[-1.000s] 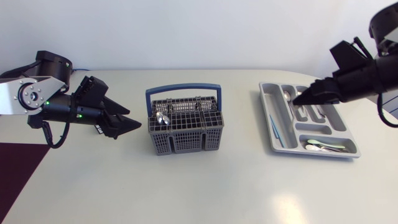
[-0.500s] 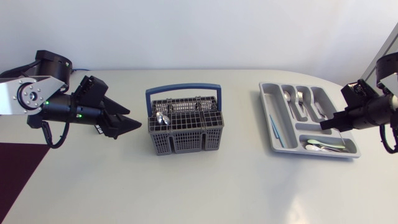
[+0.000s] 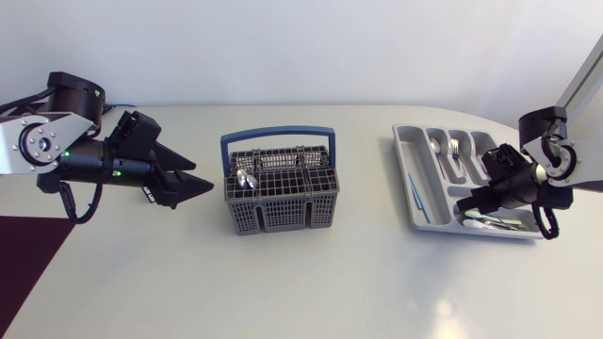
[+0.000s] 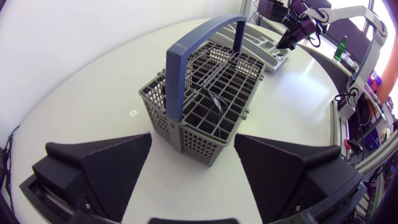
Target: Transfer all utensils from the basket to the drawer tray.
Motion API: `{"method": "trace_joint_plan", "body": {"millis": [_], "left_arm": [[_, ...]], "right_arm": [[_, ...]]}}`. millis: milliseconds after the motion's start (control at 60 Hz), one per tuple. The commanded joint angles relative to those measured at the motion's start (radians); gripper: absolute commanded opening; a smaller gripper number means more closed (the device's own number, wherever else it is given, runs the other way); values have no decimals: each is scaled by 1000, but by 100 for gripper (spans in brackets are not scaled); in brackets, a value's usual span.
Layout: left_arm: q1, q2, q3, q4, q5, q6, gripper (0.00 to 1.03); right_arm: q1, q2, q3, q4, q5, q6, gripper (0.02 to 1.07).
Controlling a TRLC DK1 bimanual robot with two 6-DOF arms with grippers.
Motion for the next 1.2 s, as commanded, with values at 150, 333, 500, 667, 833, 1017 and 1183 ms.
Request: {"method": "trace_joint_plan", "body": {"millis": [150, 333, 500, 667, 833, 1017, 1183], "left_arm": [[-10, -19, -20, -7, 8, -7, 94], [-16, -25, -26, -6, 8, -12, 94], [-32, -43, -29, -6, 8, -27, 94], [-73, -20, -6, -4, 8, -78, 94], [-101, 38, 46, -4, 8, -152, 93], [-113, 139, 110, -4, 8, -237, 78], [-135, 210, 159, -4, 8, -288, 59]], "right_arm": [[40, -69, 10, -36, 28, 26, 84], [133, -217, 10, -93, 11, 18, 85], [333, -330, 2, -156, -18, 66, 85], [531, -332, 14, -145, 36, 129, 85], [609, -283, 37, -135, 62, 165, 85], [626, -266, 40, -116, 68, 175, 85], [626, -257, 34, -102, 68, 176, 85]]}}
